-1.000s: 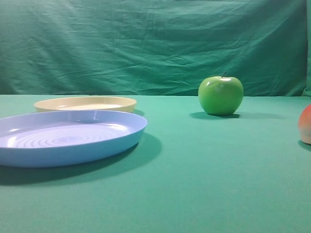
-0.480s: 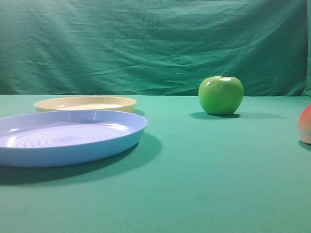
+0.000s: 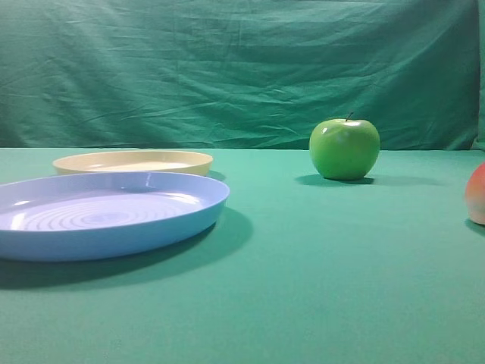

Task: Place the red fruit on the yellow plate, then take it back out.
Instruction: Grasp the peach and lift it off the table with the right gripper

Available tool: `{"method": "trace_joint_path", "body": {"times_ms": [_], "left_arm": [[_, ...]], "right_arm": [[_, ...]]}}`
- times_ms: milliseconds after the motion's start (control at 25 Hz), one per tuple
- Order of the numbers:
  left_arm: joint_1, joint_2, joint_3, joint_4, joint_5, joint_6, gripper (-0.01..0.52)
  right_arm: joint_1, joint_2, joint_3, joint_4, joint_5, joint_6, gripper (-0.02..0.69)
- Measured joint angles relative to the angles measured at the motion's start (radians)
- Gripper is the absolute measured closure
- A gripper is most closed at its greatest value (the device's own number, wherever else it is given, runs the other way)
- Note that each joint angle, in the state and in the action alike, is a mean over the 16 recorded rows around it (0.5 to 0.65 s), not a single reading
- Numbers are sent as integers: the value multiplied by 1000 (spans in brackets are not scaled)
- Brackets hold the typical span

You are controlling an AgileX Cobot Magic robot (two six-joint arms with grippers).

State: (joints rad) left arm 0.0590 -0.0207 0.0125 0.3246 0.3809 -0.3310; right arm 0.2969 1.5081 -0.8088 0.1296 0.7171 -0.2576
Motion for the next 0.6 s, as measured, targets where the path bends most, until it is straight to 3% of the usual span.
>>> {"method": "trace_joint_path", "body": {"times_ms": [200, 600], "left_arm": [[0, 0, 0, 0, 0, 0, 514], [0, 0, 0, 0, 0, 0, 514]], "right_arm": [[3, 82, -35, 16, -12, -1, 135], [6, 134, -99, 25, 9, -2, 359]]}}
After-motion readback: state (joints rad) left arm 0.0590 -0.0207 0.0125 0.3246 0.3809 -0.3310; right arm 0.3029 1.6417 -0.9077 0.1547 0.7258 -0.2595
